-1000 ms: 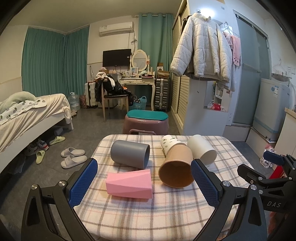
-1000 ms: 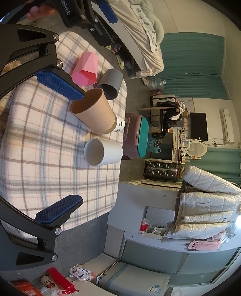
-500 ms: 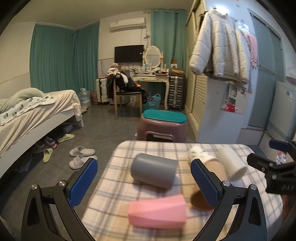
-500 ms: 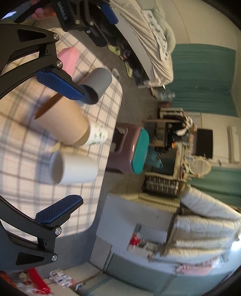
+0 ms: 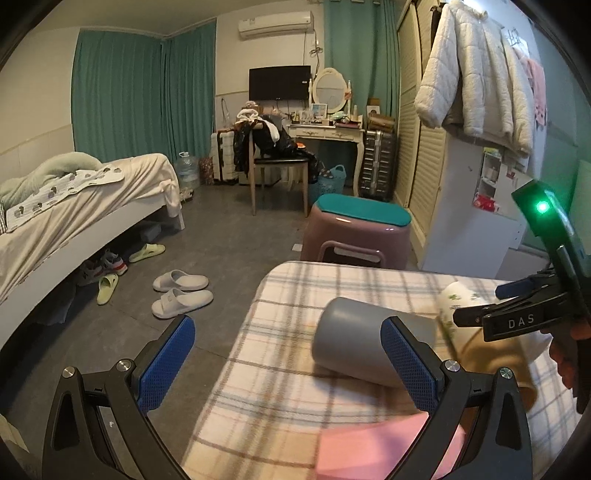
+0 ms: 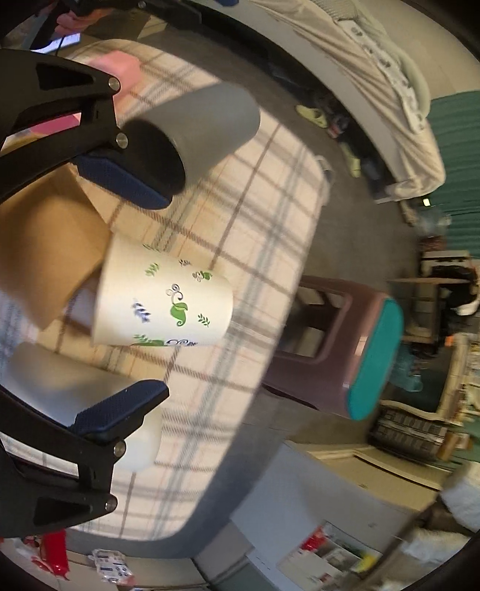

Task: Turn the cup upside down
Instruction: 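Reach the right gripper to the leaf-print paper cup and close on it, then lift the leaf-print cup with the right gripper and turn it rim-down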

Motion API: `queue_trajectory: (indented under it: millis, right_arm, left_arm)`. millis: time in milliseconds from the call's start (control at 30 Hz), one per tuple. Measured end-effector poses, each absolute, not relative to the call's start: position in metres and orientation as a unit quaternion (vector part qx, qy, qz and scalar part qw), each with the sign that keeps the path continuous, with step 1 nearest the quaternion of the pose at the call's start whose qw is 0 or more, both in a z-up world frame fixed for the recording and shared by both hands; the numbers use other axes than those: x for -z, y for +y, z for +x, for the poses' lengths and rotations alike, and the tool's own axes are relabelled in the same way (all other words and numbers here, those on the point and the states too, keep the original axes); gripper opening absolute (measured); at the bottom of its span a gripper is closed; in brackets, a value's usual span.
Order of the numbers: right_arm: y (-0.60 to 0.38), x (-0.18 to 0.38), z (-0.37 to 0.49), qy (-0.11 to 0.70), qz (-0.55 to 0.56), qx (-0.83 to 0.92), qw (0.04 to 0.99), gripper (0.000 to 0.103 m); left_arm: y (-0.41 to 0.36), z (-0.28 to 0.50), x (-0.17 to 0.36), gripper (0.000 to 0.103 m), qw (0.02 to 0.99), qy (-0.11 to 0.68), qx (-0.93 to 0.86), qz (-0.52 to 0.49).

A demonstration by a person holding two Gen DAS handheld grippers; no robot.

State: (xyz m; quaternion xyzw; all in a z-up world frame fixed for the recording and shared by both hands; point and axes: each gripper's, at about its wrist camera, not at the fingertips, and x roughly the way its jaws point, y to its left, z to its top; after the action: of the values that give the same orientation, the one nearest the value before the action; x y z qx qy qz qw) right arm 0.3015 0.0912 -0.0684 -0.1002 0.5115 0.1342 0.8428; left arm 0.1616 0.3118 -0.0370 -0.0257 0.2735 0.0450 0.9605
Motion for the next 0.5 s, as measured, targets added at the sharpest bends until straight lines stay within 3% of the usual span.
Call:
queue_trajectory:
  millis: [200,333,500]
  right_arm:
    - [0.099,0.092,0.322,0.554,-0.099,-0.138,0.815,0.084]
    - [0.099,0.098,0.327,0.562,-0.101,-0.132,0.81,0.064]
    - [0.097,0.095,0.332,0.558,-0.087,-0.137,0.814,0.063]
  left_arm:
    - [0.324,0.177,0.049,0.103,0.956,0.286,-0.044,-0.04]
    - [0.328,0.179,0.052,0.103,0.955,0.291,-0.042,-0.043]
    - [0.331,0.177,0.051,0.103,0.955,0.29,-0.045,-0.046]
